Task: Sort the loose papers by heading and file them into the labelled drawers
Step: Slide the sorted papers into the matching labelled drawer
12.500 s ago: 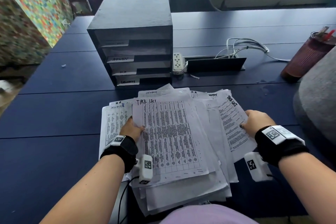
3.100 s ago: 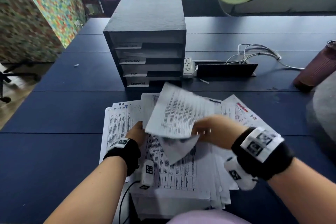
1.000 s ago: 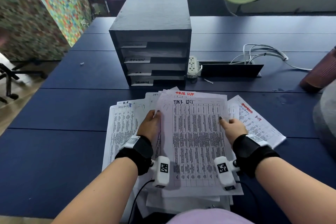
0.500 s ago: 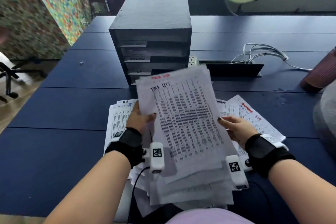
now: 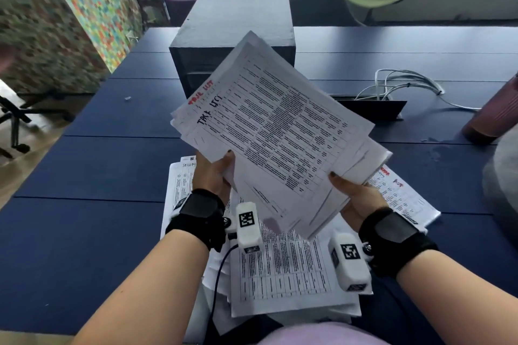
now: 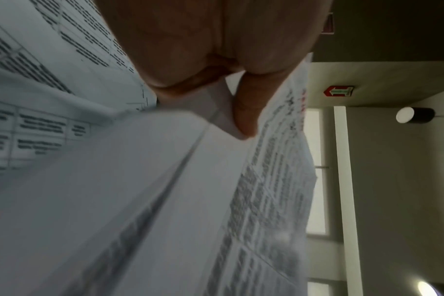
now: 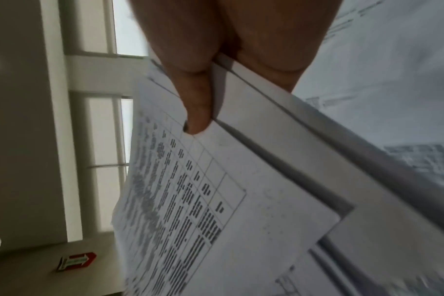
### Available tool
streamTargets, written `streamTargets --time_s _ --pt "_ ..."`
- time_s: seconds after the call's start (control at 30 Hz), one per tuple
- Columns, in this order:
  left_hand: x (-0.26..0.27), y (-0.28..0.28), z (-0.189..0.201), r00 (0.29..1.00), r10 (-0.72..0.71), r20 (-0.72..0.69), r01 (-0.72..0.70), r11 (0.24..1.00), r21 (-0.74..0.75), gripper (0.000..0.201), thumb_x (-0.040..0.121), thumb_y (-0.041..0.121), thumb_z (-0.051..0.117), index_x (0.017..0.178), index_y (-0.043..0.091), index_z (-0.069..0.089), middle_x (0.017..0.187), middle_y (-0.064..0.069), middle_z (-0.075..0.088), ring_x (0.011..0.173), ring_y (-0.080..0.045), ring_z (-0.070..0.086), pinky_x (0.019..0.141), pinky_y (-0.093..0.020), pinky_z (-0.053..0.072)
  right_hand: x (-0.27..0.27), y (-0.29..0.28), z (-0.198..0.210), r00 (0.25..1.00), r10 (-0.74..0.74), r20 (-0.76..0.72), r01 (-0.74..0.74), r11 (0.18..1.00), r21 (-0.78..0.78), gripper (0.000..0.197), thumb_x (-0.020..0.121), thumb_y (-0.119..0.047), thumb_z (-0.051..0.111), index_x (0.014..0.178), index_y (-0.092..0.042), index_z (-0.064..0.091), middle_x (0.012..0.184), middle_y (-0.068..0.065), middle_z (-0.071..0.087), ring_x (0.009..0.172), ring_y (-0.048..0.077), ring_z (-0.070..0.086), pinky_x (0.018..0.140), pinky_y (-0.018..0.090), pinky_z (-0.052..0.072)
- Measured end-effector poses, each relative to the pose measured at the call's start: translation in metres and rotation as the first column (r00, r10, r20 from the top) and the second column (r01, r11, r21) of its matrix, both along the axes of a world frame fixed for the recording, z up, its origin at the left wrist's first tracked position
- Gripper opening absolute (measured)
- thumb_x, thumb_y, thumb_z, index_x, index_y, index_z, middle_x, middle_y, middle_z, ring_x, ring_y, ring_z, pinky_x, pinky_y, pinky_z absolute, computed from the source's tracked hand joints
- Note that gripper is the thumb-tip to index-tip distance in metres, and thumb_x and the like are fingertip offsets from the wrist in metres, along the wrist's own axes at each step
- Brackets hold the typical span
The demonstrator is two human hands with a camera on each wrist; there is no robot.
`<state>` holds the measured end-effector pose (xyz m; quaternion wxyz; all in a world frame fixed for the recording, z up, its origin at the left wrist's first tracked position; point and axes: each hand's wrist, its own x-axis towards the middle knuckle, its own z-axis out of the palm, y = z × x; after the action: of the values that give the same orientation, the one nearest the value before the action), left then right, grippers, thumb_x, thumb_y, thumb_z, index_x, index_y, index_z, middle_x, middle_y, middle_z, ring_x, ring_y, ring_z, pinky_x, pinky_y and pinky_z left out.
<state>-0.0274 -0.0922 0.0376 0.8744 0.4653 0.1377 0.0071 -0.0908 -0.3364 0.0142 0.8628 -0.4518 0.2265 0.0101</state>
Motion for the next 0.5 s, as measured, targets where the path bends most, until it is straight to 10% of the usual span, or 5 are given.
streamTargets --time_s 0.13,0.27,0.5 --pt "0.002 0.011 -0.004 1.0 -0.005 0.002 0.005 1.0 -0.01 0.03 0.082 -0.014 0.054 0.094 0.013 0.061 0.084 0.001 0.074 0.081 -0.016 0.068 0.067 -0.026 0.059 0.01 -0.027 0.008 0.99 -0.112 0.084 0.124 0.981 -0.15 0.04 0.071 0.001 0.069 0.109 -0.001 0.06 0.1 0.01 0.071 0.098 0.031 0.065 0.08 0.044 0.055" --pt "0.006 0.034 -0.012 0.999 -0.038 0.013 0.035 0.981 0.192 0.025 0.07 -0.006 0.069 0.085 0.013 0.069 0.08 -0.001 0.074 0.072 -0.018 0.069 0.071 -0.03 0.058 0.018 -0.055 0.028 0.968 -0.089 0.233 0.142 0.964 -0.224 0.07 0.033 -0.023 0.091 0.096 -0.006 0.066 0.099 0.007 0.072 0.094 0.026 0.068 0.078 0.037 0.057" --pt "-0.003 0.035 -0.016 0.991 -0.118 -0.054 0.126 0.776 0.618 0.017 0.069 -0.01 0.073 0.077 0.003 0.065 0.055 0.01 0.066 0.051 -0.005 0.057 0.049 -0.01 0.046 0.018 -0.053 0.032 0.961 0.109 0.254 -0.001 0.921 -0.391 0.039 0.036 -0.021 0.088 0.073 -0.015 0.075 0.08 -0.003 0.074 0.074 0.011 0.07 0.063 0.022 0.055"
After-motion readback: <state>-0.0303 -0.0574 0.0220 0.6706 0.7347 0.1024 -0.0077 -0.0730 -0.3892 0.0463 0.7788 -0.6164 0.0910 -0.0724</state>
